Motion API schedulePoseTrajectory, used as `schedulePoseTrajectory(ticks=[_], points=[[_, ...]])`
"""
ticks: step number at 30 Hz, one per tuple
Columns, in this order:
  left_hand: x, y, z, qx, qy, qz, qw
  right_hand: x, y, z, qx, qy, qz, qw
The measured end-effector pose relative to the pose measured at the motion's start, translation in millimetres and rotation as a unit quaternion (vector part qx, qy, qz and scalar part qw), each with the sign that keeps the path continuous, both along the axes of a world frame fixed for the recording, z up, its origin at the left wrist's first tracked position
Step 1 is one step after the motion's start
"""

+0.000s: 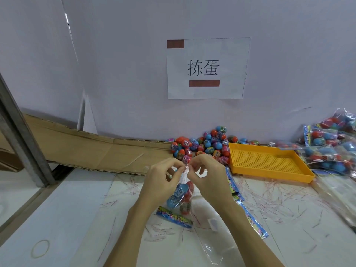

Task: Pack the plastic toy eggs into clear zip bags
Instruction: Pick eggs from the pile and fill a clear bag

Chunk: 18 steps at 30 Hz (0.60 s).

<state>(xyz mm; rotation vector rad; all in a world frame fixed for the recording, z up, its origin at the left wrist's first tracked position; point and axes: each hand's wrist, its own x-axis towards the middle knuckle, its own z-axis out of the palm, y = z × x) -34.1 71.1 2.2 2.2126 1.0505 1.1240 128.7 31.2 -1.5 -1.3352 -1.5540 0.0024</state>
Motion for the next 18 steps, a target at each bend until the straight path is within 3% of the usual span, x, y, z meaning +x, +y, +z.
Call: schedulePoseTrajectory(ticks=[11,18], points=[[-1.4,3.3,-4.5,-0.033,-0.013,0.027,0.999,4.1,0.4,-0.5,-0.022,0.017,-0.027,0.999],[-16.2,15.9,-1.9,-0.047,-0.167,0.118,0.978,55.2,-2.2,1.5,-0.013,0.124,-0.144,0.982]])
